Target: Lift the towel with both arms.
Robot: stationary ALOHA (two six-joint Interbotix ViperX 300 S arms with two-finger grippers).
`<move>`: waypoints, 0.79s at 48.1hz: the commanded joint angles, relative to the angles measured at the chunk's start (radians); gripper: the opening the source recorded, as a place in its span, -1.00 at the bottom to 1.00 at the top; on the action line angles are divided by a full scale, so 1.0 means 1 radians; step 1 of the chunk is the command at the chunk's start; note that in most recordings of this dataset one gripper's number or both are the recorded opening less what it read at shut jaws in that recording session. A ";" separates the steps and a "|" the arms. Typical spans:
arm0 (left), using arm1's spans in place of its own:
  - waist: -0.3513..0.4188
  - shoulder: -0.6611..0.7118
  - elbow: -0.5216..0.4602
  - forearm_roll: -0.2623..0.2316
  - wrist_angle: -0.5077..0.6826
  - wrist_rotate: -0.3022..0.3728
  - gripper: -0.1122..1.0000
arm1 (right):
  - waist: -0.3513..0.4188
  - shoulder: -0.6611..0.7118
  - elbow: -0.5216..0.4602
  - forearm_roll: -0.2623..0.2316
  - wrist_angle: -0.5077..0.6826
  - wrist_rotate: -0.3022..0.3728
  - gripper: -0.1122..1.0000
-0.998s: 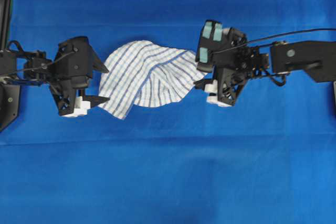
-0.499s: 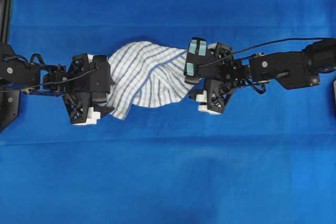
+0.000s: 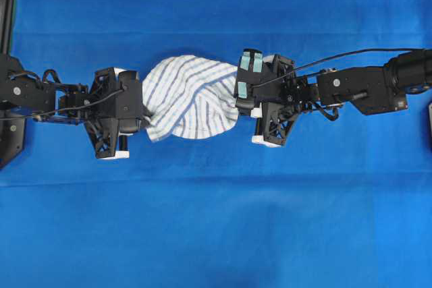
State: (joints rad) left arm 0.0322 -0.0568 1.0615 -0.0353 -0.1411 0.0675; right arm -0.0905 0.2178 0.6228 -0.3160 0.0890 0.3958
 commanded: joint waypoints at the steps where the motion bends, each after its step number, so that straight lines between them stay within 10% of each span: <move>1: -0.003 -0.018 -0.012 0.000 0.009 0.000 -0.71 | 0.000 -0.018 -0.012 0.000 0.000 0.000 -0.75; 38: 0.020 -0.494 -0.224 0.000 0.396 -0.003 -0.71 | 0.002 -0.411 -0.104 -0.002 0.262 -0.003 -0.75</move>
State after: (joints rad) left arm 0.0399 -0.4955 0.8928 -0.0353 0.2316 0.0660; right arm -0.0890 -0.1319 0.5660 -0.3145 0.3145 0.3958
